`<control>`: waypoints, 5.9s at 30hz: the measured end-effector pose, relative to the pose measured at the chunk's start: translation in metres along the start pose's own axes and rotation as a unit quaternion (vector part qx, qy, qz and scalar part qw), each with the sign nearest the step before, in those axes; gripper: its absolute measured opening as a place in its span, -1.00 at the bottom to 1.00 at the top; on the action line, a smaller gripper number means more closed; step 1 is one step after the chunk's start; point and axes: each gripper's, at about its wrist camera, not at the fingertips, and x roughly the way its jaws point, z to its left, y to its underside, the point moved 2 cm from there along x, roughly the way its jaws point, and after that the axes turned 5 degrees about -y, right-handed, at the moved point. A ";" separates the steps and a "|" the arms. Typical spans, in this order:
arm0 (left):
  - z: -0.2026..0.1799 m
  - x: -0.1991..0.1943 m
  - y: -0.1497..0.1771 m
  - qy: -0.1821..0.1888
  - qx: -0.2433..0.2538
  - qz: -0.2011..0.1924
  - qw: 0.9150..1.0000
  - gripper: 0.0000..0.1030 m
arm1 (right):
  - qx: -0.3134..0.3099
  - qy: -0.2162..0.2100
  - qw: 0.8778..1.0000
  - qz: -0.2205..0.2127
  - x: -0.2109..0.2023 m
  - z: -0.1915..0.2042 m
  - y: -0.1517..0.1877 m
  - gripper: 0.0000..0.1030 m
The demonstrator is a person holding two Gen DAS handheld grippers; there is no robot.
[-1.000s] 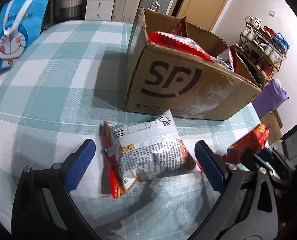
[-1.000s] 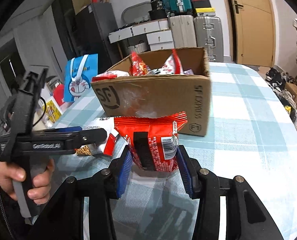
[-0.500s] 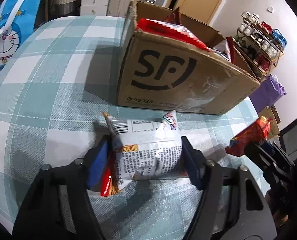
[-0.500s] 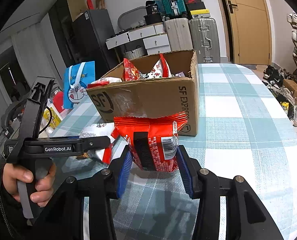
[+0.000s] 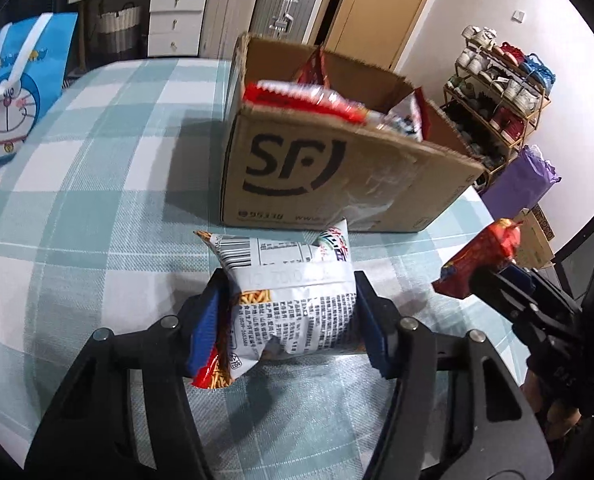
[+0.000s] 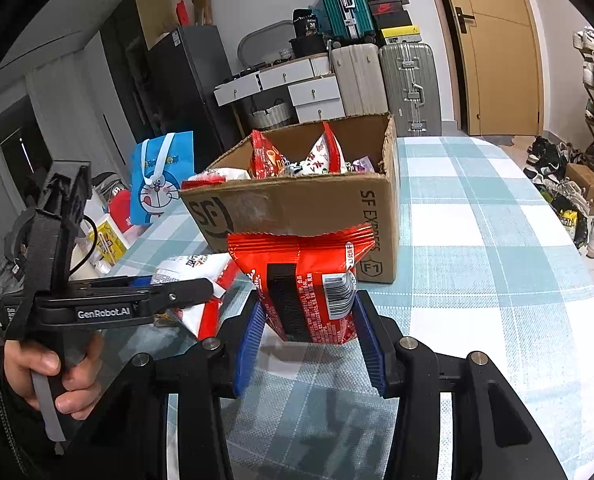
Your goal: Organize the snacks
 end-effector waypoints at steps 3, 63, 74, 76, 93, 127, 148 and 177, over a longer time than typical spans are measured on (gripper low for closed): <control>-0.002 -0.013 -0.002 0.005 0.004 -0.016 1.000 0.12 | -0.004 0.001 1.000 -0.004 -0.004 0.002 0.001 -0.12; -0.030 -0.066 -0.152 -0.011 0.026 -0.159 0.987 0.13 | 0.025 0.012 0.994 -0.108 0.003 -0.005 -0.123 -0.12; -0.032 -0.037 -0.170 -0.017 0.030 -0.156 0.987 0.13 | 0.033 0.020 0.993 -0.115 0.025 -0.021 -0.132 -0.12; -0.033 -0.032 -0.173 -0.017 0.032 -0.157 0.987 0.13 | 0.032 0.023 0.993 -0.115 0.029 -0.023 -0.134 -0.12; -0.049 0.028 -0.181 -0.010 0.050 -0.133 0.990 0.13 | 0.011 0.039 0.996 -0.086 0.069 -0.031 -0.143 -0.11; -0.026 0.000 -0.144 -0.016 0.055 -0.155 0.986 0.99 | -0.001 0.031 0.995 -0.099 0.016 -0.040 -0.106 0.99; -0.008 -0.047 -0.047 -0.042 0.064 -0.204 0.976 0.99 | -0.067 0.021 0.991 -0.110 -0.007 0.004 -0.051 0.99; 0.020 -0.039 -0.012 -0.052 0.039 -0.230 0.971 0.99 | -0.088 0.052 0.979 -0.175 -0.018 0.003 -0.025 0.99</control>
